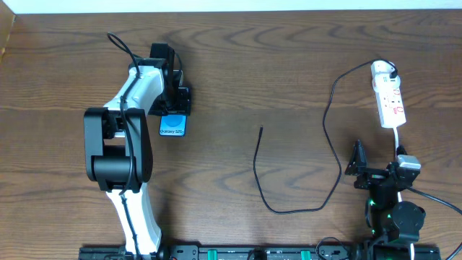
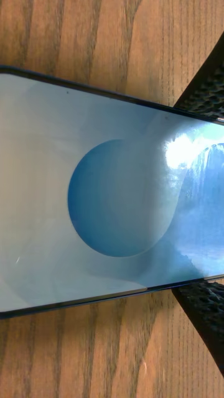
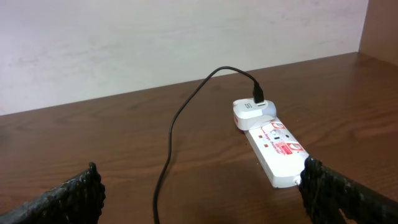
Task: Plug charger to phone and switch on socket
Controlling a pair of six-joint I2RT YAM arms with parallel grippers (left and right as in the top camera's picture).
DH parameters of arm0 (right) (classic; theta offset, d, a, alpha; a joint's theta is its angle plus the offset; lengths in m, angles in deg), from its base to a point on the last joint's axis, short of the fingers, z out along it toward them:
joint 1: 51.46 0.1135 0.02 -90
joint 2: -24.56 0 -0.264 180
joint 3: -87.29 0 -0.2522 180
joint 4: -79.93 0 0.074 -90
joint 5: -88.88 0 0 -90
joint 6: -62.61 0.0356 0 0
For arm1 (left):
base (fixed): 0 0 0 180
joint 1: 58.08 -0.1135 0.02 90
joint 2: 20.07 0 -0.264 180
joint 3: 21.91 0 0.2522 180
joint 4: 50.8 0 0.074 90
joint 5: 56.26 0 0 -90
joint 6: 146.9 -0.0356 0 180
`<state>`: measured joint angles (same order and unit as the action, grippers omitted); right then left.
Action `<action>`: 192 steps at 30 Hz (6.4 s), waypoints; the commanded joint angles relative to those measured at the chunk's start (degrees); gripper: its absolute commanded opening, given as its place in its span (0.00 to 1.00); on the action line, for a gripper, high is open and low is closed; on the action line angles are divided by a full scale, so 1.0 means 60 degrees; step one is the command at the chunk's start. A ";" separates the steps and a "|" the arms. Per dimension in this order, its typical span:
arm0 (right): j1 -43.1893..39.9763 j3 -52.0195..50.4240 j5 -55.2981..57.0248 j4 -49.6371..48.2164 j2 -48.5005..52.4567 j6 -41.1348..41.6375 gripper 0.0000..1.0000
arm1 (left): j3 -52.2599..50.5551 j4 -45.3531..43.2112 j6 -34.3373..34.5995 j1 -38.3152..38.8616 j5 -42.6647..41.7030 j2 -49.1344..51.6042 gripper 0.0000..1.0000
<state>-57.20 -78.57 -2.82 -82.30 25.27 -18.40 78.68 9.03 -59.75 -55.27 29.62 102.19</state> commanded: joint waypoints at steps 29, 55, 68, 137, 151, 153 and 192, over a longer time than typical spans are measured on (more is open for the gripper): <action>0.0029 -0.0011 0.0011 0.0040 -0.0055 0.0029 0.99 | 0.0215 0.0215 -0.0091 -0.0026 0.0062 -0.0929 0.07; 0.0029 -0.0011 0.0015 0.0040 -0.0055 0.0029 0.99 | 0.0215 0.1224 -0.0175 -0.0026 -0.0419 -0.1468 0.07; 0.0029 -0.0011 0.0015 0.0040 -0.0055 0.0029 0.99 | 0.0215 0.0674 -0.0069 -0.0026 -0.4761 -0.1475 0.08; 0.0029 -0.0011 0.0015 0.0040 -0.0055 0.0029 0.99 | 0.0215 -0.3592 1.3744 -0.0026 -1.2495 -0.1475 0.07; 0.0029 -0.0011 0.0015 0.0040 -0.0055 0.0029 0.99 | 0.0215 -0.3592 1.3744 -0.0026 -1.2495 -0.1475 0.07; 0.0029 -0.0011 0.0015 0.0040 -0.0055 0.0029 0.99 | 0.0215 -0.3592 1.3744 -0.0026 -1.2495 -0.1475 0.07; 0.0025 -0.0011 0.0011 -0.0040 -0.0055 0.0033 0.99 | 0.0215 -0.3595 1.3741 -0.0026 -1.2495 -0.1475 0.07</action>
<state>-57.20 -78.57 -2.82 -82.36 25.27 -18.40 78.98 -12.19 22.61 -55.30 -42.48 96.05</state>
